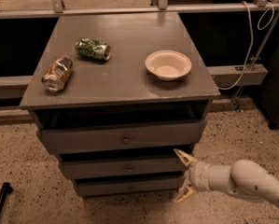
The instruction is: Open middle drawer
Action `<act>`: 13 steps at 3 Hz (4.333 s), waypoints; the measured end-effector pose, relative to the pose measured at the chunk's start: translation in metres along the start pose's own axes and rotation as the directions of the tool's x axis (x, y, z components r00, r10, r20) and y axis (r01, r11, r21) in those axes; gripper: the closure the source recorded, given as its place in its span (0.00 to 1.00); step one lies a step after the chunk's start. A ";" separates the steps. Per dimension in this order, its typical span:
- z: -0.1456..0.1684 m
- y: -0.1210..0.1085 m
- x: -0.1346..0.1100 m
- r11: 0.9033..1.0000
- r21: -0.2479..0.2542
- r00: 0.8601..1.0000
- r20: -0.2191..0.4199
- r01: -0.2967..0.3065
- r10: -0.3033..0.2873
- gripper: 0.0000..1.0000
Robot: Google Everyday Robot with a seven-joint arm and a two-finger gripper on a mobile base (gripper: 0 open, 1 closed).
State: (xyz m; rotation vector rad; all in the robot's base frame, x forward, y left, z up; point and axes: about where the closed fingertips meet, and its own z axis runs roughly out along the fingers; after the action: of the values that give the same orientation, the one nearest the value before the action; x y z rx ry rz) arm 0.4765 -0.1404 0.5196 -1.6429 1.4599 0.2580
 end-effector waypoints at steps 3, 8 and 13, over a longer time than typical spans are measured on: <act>0.079 0.030 0.029 0.947 -0.186 0.956 -0.079 0.264 -0.282 0.00; 0.142 -0.018 0.039 0.954 -0.258 0.961 -0.183 0.156 -0.207 0.38; 0.045 0.050 -0.015 0.920 -0.393 0.992 -0.121 -0.006 -0.045 0.32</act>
Offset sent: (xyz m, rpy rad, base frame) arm 0.0056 0.0372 -0.0948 -0.3144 -0.0863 0.2689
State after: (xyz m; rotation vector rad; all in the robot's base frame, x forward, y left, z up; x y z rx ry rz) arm 0.4459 -0.0933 0.4800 -2.0260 1.5585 0.4674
